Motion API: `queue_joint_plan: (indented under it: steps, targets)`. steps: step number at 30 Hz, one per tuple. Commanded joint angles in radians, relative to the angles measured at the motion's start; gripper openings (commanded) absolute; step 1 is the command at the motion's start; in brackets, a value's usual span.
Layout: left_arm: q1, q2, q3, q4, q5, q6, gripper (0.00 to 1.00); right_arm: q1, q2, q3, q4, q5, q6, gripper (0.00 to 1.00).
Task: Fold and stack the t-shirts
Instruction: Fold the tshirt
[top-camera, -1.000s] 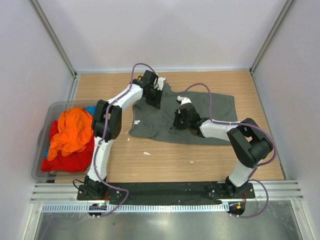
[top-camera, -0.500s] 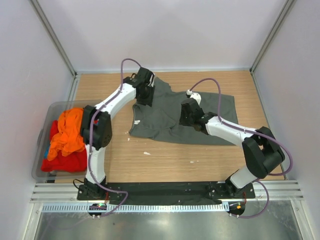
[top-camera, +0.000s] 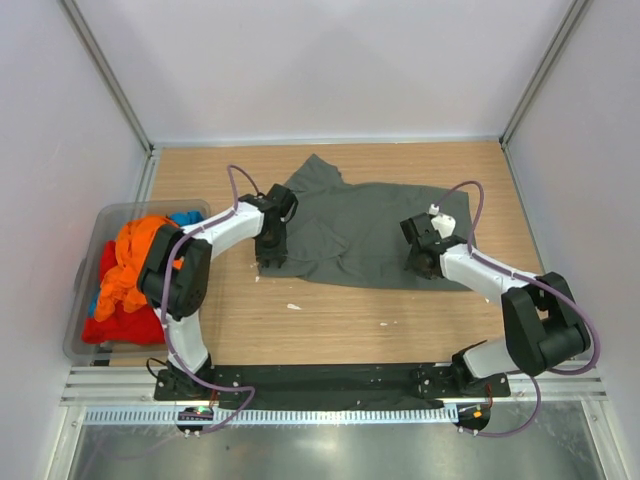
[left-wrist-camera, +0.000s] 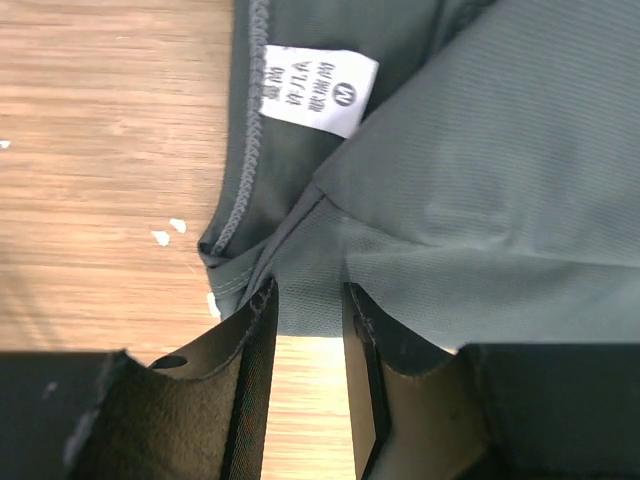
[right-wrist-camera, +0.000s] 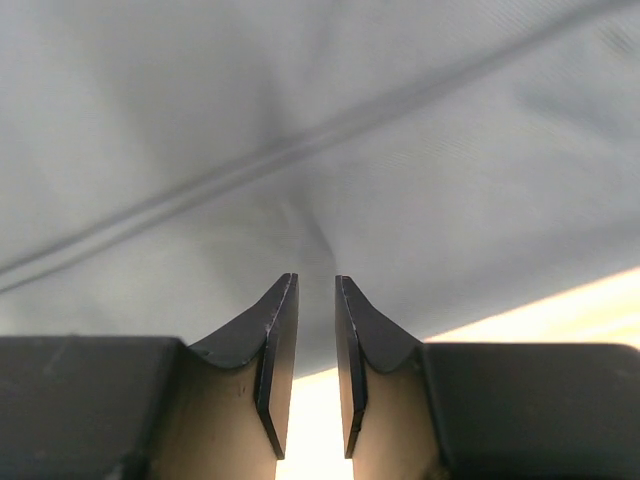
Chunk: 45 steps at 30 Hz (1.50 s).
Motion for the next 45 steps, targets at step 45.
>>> queue_joint_plan:
  steps: [45]
  targets:
    - [0.238, 0.437, 0.944, -0.103, 0.189, 0.179, 0.57, -0.567, 0.472, 0.866, -0.048, -0.623, -0.47, 0.48]
